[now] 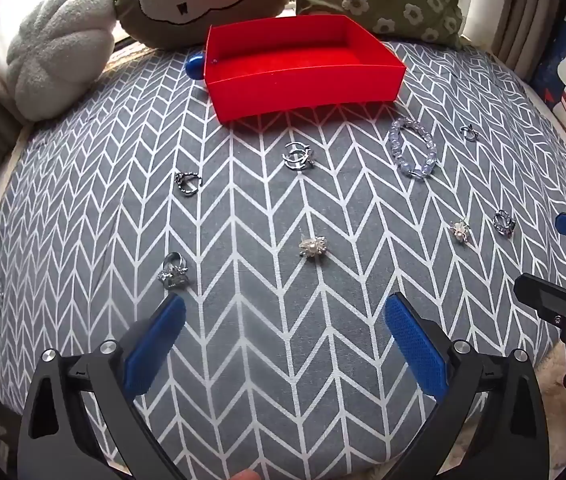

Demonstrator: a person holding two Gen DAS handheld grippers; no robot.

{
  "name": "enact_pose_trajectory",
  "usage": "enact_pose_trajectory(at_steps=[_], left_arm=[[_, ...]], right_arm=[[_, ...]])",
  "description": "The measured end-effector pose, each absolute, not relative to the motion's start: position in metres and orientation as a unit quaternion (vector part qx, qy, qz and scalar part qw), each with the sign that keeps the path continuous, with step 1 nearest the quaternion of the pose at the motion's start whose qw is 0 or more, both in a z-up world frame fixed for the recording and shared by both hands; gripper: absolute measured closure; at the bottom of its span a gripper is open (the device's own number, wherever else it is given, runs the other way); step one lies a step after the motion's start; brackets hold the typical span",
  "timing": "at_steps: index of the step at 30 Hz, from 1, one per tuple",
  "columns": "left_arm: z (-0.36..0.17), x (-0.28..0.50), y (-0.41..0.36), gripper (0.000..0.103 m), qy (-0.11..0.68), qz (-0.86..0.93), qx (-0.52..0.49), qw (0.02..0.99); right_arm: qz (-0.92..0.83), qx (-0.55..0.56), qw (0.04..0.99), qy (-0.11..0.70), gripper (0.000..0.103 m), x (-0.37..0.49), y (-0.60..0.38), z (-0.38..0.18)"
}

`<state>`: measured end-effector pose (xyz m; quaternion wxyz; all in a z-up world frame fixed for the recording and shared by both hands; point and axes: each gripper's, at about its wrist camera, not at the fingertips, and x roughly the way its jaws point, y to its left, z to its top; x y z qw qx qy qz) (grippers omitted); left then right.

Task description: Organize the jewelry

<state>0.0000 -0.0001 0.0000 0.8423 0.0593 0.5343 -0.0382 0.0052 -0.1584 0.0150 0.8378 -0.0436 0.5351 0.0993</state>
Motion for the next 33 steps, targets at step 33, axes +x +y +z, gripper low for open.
enact_pose_trajectory(at_steps=[33], left_arm=[[-0.0059,-0.0008,-0.0018,0.007,0.539,-0.048,0.055,0.839]], right_arm=[[0.095,-0.052,0.841,0.530,0.004,0.0058,-0.1579,0.0148]])
